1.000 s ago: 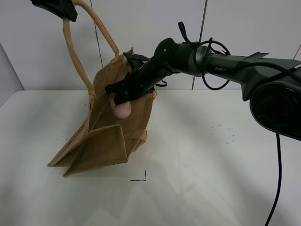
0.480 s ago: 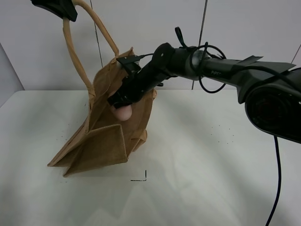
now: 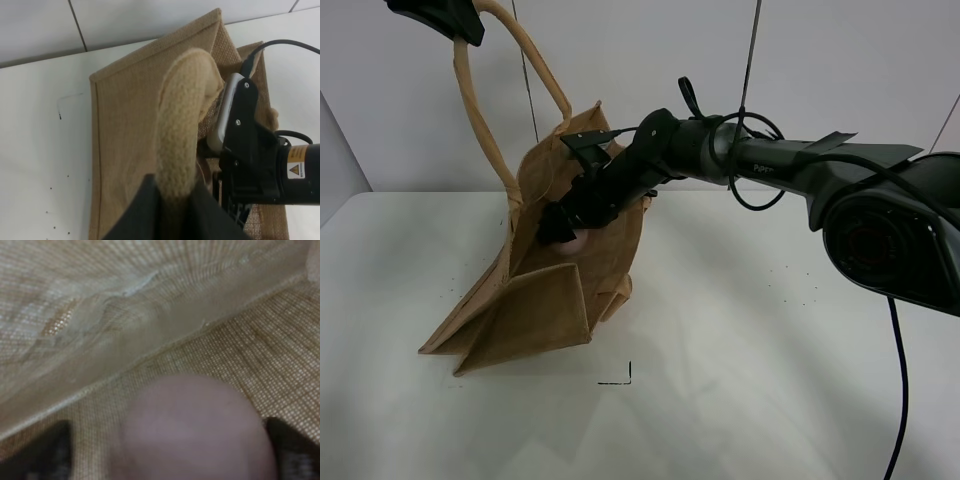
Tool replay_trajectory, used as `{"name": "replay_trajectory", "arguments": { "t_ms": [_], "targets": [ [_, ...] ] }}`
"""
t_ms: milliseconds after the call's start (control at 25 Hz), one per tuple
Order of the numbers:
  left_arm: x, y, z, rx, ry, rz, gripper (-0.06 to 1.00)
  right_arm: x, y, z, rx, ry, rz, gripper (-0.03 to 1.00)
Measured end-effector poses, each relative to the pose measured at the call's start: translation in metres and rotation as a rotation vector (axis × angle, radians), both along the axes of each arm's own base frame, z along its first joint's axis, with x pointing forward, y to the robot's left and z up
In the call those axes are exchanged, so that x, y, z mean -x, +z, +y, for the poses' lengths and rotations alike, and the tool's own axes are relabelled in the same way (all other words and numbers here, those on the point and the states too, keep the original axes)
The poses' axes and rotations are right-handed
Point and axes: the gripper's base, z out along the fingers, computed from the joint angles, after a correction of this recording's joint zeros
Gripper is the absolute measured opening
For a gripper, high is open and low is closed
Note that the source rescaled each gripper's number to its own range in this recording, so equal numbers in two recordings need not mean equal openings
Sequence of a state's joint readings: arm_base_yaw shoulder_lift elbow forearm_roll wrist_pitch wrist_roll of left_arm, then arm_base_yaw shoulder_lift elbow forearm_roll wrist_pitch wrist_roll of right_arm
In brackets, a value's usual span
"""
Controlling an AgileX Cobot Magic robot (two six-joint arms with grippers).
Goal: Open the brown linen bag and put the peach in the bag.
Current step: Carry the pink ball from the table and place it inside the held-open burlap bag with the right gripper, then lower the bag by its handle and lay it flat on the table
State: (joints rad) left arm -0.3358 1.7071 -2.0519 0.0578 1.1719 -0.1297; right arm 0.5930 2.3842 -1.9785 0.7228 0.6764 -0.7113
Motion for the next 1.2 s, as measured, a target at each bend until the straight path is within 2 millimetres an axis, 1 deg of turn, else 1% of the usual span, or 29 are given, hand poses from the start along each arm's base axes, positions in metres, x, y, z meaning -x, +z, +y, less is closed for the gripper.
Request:
{"name": "replay_trajectory", "arguments": {
  "t_ms": [80, 160, 320, 360, 480, 560, 680, 800, 840, 920, 1000, 1080, 1200],
  "targets": [
    [0.000, 0.000, 0.000, 0.000, 0.000, 0.000, 0.00, 0.002, 0.004, -0.001, 0.006, 0.002, 0.012, 0.95],
    [0.000, 0.000, 0.000, 0.000, 0.000, 0.000, 0.00, 0.005, 0.014, -0.004, 0.035, 0.009, 0.010, 0.98],
    [0.000, 0.000, 0.000, 0.000, 0.000, 0.000, 0.00, 0.015, 0.050, -0.017, 0.125, 0.007, 0.009, 1.00],
    [0.000, 0.000, 0.000, 0.000, 0.000, 0.000, 0.00, 0.019, 0.060, -0.021, 0.146, 0.000, 0.019, 1.00],
    [0.000, 0.000, 0.000, 0.000, 0.000, 0.000, 0.00, 0.028, 0.083, -0.035, 0.230, -0.052, 0.039, 1.00],
    [0.000, 0.000, 0.000, 0.000, 0.000, 0.000, 0.00, 0.030, 0.088, -0.043, 0.302, -0.092, 0.054, 1.00],
    [0.000, 0.000, 0.000, -0.001, -0.001, 0.000, 0.00, 0.032, 0.083, -0.052, 0.403, -0.123, 0.097, 1.00],
    [0.000, 0.000, 0.000, 0.000, -0.001, 0.000, 0.00, 0.028, 0.078, -0.060, 0.436, -0.162, 0.122, 1.00],
    [0.000, 0.000, 0.000, 0.000, -0.001, 0.000, 0.00, 0.025, 0.078, -0.065, 0.436, -0.183, 0.133, 1.00],
    [0.000, 0.000, 0.000, 0.000, -0.001, 0.000, 0.00, 0.015, 0.078, -0.081, 0.434, -0.228, 0.150, 1.00],
    [0.000, 0.000, 0.000, 0.000, -0.001, 0.000, 0.00, 0.001, 0.078, -0.107, 0.433, -0.294, 0.168, 1.00],
    [0.000, 0.000, 0.000, 0.000, -0.001, 0.000, 0.00, -0.014, 0.078, -0.137, 0.429, -0.364, 0.185, 1.00],
    [0.000, 0.000, 0.000, 0.000, -0.001, 0.000, 0.00, -0.034, 0.078, -0.191, 0.423, -0.483, 0.210, 1.00]
  ]
}}
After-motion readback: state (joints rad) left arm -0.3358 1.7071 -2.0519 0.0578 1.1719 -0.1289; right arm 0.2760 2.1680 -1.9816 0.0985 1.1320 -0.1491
